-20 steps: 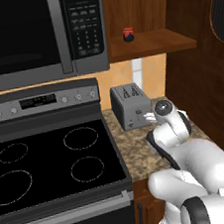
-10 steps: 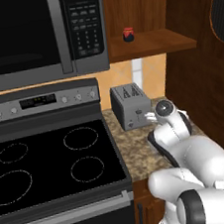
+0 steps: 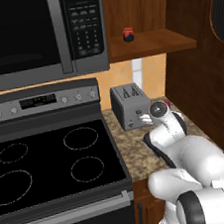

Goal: Pick the cereal and place it on the digital scale for weighing, and close the cabinet.

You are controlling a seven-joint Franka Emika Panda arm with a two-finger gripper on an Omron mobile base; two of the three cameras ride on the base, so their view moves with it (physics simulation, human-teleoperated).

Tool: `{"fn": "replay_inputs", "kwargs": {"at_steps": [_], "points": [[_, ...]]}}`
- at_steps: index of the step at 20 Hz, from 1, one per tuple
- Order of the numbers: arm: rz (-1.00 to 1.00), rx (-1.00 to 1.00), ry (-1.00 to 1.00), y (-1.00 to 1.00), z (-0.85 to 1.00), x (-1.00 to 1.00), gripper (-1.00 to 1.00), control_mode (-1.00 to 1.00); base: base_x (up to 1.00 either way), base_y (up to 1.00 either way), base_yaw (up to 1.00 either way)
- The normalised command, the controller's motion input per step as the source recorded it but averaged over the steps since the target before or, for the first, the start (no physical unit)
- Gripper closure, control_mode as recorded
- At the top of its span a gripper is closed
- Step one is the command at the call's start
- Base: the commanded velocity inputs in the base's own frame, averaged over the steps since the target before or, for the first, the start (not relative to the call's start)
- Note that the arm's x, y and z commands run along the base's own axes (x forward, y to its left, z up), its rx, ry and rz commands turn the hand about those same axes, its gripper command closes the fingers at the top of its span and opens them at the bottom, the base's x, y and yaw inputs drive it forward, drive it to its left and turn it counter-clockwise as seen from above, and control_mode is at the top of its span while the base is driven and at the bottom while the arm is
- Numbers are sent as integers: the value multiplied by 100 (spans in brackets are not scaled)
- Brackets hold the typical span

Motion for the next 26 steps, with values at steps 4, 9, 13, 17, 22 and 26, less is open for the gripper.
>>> {"fn": "replay_inputs", "kwargs": {"at_steps": [4,9,13,17,22,26], "points": [[0,0,0,6,-14,-21,-100,-100,0,0,0],[0,0,-2,20,0,-46,-100,-100,0,0,0],[0,0,-3,10,1,-34,-100,-100,0,0,0],[0,0,-10,3,38,-59,-100,-100,0,0,0],[0,6,-14,-4,94,-71,-100,-100,0,0,0],[0,26,-2,-1,100,-94,-100,-100,0,0,0]]}}
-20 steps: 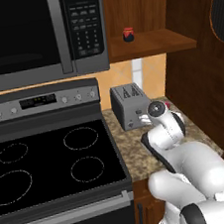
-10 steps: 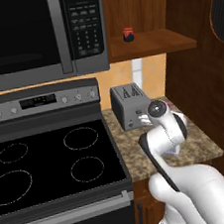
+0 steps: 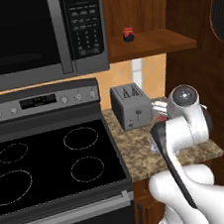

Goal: Pick the cereal and place it on the digital scale for weighing, and close the cabinet.

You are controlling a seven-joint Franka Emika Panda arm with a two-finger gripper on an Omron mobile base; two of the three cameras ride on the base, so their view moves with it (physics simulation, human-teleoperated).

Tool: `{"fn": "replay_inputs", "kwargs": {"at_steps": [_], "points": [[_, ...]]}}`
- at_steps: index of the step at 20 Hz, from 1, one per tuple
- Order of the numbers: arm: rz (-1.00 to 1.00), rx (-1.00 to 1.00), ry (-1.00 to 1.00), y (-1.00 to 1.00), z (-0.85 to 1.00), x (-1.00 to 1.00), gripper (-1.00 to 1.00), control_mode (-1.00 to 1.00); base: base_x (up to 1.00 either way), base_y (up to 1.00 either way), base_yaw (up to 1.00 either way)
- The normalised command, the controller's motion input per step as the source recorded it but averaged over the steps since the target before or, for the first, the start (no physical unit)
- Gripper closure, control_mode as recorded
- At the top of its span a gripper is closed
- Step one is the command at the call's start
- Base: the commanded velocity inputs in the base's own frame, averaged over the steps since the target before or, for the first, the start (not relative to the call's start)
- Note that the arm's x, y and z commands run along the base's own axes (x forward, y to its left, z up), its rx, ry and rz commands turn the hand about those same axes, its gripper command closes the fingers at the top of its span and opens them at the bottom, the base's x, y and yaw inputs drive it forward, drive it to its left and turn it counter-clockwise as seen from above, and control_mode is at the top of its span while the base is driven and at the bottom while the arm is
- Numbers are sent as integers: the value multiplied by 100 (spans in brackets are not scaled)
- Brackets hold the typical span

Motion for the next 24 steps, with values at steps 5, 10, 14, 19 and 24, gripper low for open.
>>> {"fn": "replay_inputs", "kwargs": {"at_steps": [5,10,14,19,24], "points": [[0,32,-14,0,96,-100,-100,-100,0,0,0],[0,21,-47,1,49,-100,-100,-100,0,0,0],[-5,15,-59,14,18,-100,-100,-100,0,0,0],[-13,22,-58,18,1,-92,-100,-100,0,0,0],[-6,24,-61,0,-21,-57,-100,-100,0,0,0]]}}
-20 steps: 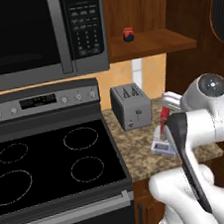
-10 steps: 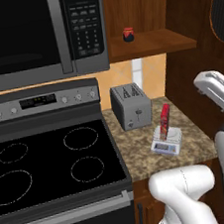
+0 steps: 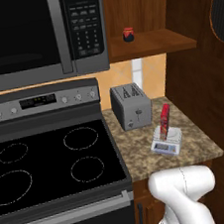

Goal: Pick the cereal and place it on the digital scale for weighing, and close the cabinet.

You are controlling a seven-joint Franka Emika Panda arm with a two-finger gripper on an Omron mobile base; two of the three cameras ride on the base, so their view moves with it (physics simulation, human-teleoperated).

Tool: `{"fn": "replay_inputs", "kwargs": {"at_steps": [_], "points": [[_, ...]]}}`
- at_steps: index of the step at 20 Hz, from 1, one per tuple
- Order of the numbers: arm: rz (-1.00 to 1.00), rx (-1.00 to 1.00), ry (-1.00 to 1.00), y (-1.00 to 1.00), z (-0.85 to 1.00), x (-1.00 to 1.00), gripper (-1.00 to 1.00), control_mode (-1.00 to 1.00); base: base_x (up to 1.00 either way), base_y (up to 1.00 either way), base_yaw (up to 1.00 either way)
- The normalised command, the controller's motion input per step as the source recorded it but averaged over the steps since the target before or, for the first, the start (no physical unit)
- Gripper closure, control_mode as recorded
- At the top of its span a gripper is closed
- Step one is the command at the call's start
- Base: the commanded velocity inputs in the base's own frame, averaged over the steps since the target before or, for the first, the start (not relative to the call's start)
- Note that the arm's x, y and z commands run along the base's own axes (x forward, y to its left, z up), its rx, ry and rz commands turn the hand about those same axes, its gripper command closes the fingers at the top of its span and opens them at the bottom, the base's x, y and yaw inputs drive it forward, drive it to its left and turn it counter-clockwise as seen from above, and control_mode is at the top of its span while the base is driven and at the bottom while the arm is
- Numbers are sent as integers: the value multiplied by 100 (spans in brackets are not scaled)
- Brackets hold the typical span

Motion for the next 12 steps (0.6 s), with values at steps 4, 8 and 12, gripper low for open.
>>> {"fn": "replay_inputs", "kwargs": {"at_steps": [4,8,12], "points": [[-3,21,-64,-23,-12,-29,-100,-100,0,0,0],[-1,20,-44,-50,-60,0,-100,-100,0,0,0],[-1,40,-34,-42,-100,-14,-100,-100,0,0,0]]}}
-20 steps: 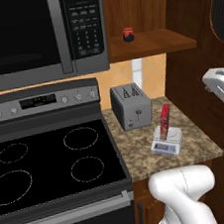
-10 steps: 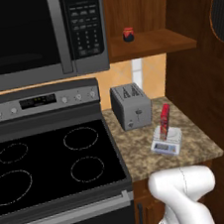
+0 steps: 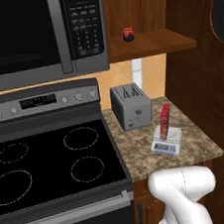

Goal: Pick the cereal and place it on the digital scale for weighing, and close the cabinet.

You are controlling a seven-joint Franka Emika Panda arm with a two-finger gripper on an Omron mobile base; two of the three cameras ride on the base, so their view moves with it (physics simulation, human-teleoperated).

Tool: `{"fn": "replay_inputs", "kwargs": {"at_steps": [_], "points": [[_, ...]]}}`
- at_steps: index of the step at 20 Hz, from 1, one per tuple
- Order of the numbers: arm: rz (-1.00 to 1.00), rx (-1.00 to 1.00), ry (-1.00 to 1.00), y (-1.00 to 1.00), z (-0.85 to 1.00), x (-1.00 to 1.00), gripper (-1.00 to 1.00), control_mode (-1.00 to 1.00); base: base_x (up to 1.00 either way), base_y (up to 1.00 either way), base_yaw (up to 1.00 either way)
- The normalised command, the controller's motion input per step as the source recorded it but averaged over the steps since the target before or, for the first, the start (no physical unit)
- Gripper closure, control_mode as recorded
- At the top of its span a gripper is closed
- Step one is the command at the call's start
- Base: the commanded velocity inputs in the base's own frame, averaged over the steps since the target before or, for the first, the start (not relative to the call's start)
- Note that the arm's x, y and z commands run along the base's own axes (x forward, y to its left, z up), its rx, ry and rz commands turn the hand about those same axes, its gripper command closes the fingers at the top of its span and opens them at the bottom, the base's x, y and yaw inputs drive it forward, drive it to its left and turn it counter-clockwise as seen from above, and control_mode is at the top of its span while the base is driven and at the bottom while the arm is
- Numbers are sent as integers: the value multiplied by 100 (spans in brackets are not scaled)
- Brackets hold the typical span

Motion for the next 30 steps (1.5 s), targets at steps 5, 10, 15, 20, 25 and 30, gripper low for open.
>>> {"fn": "replay_inputs", "kwargs": {"at_steps": [5,10,15,20,25,30], "points": [[-1,28,-15,-62,-86,33,-100,-100,0,0,0],[0,18,-2,-56,-92,100,-100,-100,0,0,0],[2,21,-5,-80,-48,90,-100,-100,0,0,0],[1,27,1,-68,16,78,-100,-100,0,0,0],[0,18,0,-33,64,29,-100,-100,0,0,0],[0,5,0,4,74,3,-100,-100,0,0,0]]}}
